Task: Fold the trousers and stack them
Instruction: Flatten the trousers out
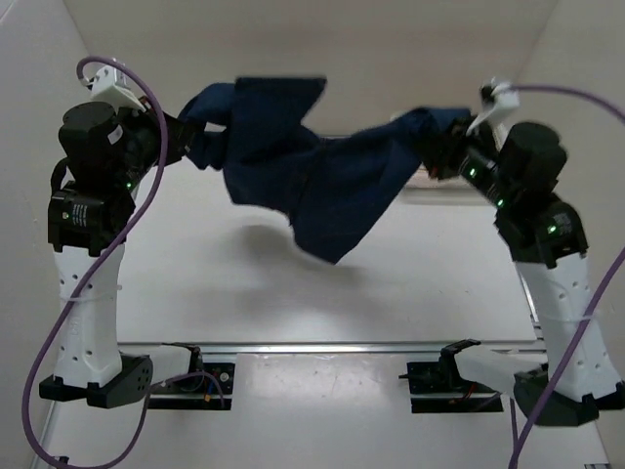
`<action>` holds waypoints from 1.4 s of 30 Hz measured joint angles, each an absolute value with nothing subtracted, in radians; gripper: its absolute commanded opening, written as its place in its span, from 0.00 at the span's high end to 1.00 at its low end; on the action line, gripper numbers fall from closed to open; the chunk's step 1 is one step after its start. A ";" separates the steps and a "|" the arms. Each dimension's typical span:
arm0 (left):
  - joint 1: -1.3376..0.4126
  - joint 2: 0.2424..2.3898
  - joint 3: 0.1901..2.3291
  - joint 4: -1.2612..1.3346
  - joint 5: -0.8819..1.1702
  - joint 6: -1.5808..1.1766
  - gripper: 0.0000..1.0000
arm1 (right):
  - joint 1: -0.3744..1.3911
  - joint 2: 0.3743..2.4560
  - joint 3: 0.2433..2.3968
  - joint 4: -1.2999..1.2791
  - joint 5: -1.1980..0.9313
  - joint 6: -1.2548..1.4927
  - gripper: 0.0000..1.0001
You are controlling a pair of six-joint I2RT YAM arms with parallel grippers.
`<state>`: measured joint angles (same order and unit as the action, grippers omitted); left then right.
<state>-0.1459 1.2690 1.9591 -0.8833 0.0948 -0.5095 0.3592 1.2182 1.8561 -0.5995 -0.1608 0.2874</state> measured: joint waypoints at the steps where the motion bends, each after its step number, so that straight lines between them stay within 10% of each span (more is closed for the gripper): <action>1: -0.144 1.253 1.943 -0.889 0.097 -0.506 0.90 | 0.360 1.154 1.728 -0.574 -0.132 0.292 0.99; 9: -0.149 1.306 1.821 -0.995 0.174 -0.478 0.90 | 0.336 1.084 1.396 -0.688 0.004 0.306 0.99; 17: -0.154 1.287 1.855 -1.049 0.178 -0.470 0.90 | 0.327 1.452 1.982 -0.691 -0.051 0.247 0.96; 20: -0.129 1.353 1.922 -1.044 0.169 -0.456 0.41 | 0.327 1.754 2.356 -0.722 -0.121 0.242 0.11; 24: -0.046 1.554 2.096 -1.089 0.142 -0.429 0.05 | 0.327 2.159 2.780 -0.815 -0.159 0.259 0.00; 29: -0.029 1.637 1.976 -1.093 0.084 -0.414 0.05 | 0.334 2.009 2.119 -0.775 -0.055 0.312 0.00; 33: -0.036 1.528 1.785 -1.077 0.072 -0.410 0.86 | 0.335 1.713 1.656 -0.752 0.006 0.370 0.00; 34: -0.039 1.493 1.745 -1.063 0.074 -0.411 0.90 | 0.340 1.630 1.588 -0.719 0.010 0.381 0.00; 39: -0.052 1.367 1.541 -0.992 0.090 -0.413 0.80 | 0.435 1.319 1.342 -0.583 0.027 0.431 0.00; 42: -0.056 1.384 1.439 -0.963 0.102 -0.431 0.25 | 0.488 1.298 1.210 -0.524 -0.002 0.484 0.00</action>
<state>-0.0563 1.3842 1.4395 -0.9627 0.1017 -0.4309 0.4885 1.2984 1.2098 -0.5240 -0.0021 0.4843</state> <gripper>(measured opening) 0.421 0.998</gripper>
